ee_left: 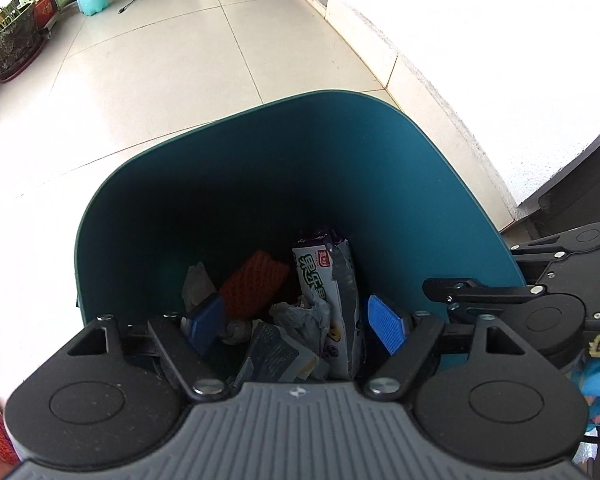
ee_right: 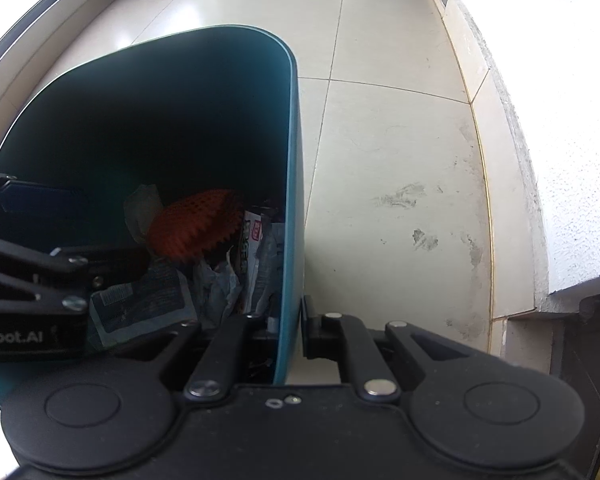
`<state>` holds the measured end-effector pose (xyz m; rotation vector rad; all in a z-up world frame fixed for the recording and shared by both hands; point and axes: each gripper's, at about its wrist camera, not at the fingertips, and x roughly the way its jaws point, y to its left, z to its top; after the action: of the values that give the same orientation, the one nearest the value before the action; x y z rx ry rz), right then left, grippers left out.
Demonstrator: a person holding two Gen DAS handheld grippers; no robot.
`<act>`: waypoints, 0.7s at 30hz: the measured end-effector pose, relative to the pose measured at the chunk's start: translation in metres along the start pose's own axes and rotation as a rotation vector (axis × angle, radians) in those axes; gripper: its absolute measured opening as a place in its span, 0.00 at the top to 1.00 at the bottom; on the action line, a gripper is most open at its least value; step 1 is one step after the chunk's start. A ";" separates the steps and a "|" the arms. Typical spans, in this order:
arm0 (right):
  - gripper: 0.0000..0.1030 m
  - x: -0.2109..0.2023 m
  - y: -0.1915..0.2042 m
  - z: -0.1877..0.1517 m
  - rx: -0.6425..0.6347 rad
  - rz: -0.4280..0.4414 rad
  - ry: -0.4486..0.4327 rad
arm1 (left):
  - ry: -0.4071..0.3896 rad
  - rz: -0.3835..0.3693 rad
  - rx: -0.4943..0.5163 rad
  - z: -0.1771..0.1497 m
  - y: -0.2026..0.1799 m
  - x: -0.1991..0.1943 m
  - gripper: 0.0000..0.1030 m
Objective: Collect trash
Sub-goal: 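Carry the orange foam net into the wastebasket and open the left tool, then move the left tool down to the red snack wrapper and close it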
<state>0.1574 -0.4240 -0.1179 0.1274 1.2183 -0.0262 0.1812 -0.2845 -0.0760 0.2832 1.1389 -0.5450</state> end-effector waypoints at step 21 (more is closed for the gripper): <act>0.92 -0.001 0.001 0.001 0.038 -0.002 0.016 | -0.190 0.112 -0.289 -0.003 0.164 -0.069 0.22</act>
<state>0.1576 -0.4230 -0.1167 0.1591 1.2341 -0.0503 0.2469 -0.1275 -0.0239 0.0429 0.9959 -0.2960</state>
